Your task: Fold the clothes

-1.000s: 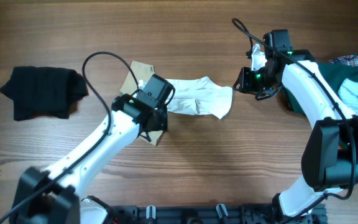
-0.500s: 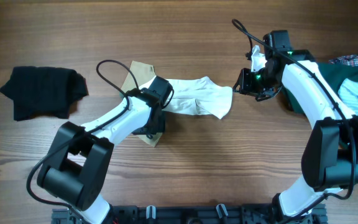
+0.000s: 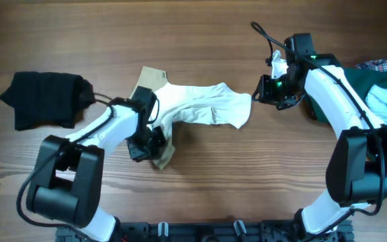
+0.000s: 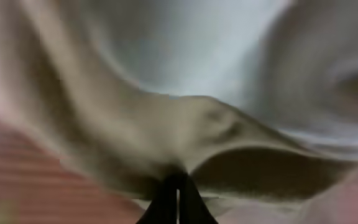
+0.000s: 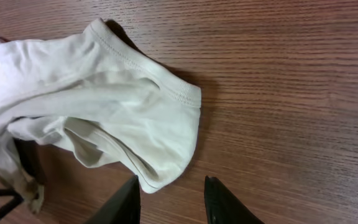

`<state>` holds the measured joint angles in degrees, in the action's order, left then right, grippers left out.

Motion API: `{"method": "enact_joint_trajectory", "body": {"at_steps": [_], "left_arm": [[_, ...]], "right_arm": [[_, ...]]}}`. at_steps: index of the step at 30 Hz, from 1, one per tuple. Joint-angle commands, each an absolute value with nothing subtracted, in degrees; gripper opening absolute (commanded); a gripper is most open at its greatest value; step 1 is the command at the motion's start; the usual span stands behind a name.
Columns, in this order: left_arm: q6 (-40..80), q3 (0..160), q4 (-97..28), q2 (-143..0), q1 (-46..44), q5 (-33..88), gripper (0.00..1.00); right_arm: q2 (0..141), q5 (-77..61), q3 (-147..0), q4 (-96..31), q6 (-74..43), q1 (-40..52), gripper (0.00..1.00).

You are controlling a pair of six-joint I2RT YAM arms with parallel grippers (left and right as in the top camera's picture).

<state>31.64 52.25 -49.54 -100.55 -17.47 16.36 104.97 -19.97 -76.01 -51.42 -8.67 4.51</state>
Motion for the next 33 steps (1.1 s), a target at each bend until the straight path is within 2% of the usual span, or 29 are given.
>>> {"method": "enact_joint_trajectory", "body": {"at_steps": [1,4,9,11,13,15,17,19,22,28,30,33], "left_arm": [[33.08,48.8,-50.41,-101.34,-17.52,18.37,0.04],[36.36,48.8,-51.53,-95.61,-17.52,16.78,0.04],[44.36,48.8,-58.5,-76.82,-17.52,11.79,0.04],[44.42,48.8,-59.0,-70.59,-17.52,9.69,0.04],[44.31,48.8,-58.39,-65.43,-17.52,7.01,0.04],[42.63,48.8,-56.51,-64.6,-17.52,4.69,0.04],[37.47,48.73,-51.44,-65.39,-17.52,3.33,0.04],[32.86,48.73,-45.3,-67.42,-17.52,3.25,0.04],[28.58,48.73,-37.01,-72.99,-17.52,3.33,0.04],[23.92,48.75,-21.04,-89.01,-17.34,2.9,0.04],[23.99,48.75,-15.49,-94.0,-16.82,2.68,0.04],[23.99,48.75,-11.64,-96.95,-16.08,2.68,0.04]], "right_arm": [[104.36,-21.06,-76.16,-51.29,-7.49,4.64,0.34],[104.36,-21.06,-76.16,-51.33,-7.46,4.64,0.34],[104.33,-21.06,-76.16,-51.44,-7.49,4.64,0.34],[104.36,-21.39,-76.16,-51.46,-7.25,4.64,0.35],[104.36,-27.07,-76.16,-51.59,-1.56,4.95,0.37],[104.36,-29.74,-76.16,-50.94,-0.32,6.07,0.37],[104.42,-29.8,-76.16,-48.64,-0.49,7.79,0.35],[104.71,-28.51,-76.16,-45.63,-3.55,10.07,0.28],[105.93,-24.16,-76.16,-43.75,-8.05,13.39,0.22],[109.1,-24.21,-76.16,-42.81,-7.53,18.98,0.21],[110.45,-24.77,-76.16,-41.69,-7.75,20.56,0.26],[111.94,-25.45,-76.16,-41.36,-7.66,22.28,0.44]]}}
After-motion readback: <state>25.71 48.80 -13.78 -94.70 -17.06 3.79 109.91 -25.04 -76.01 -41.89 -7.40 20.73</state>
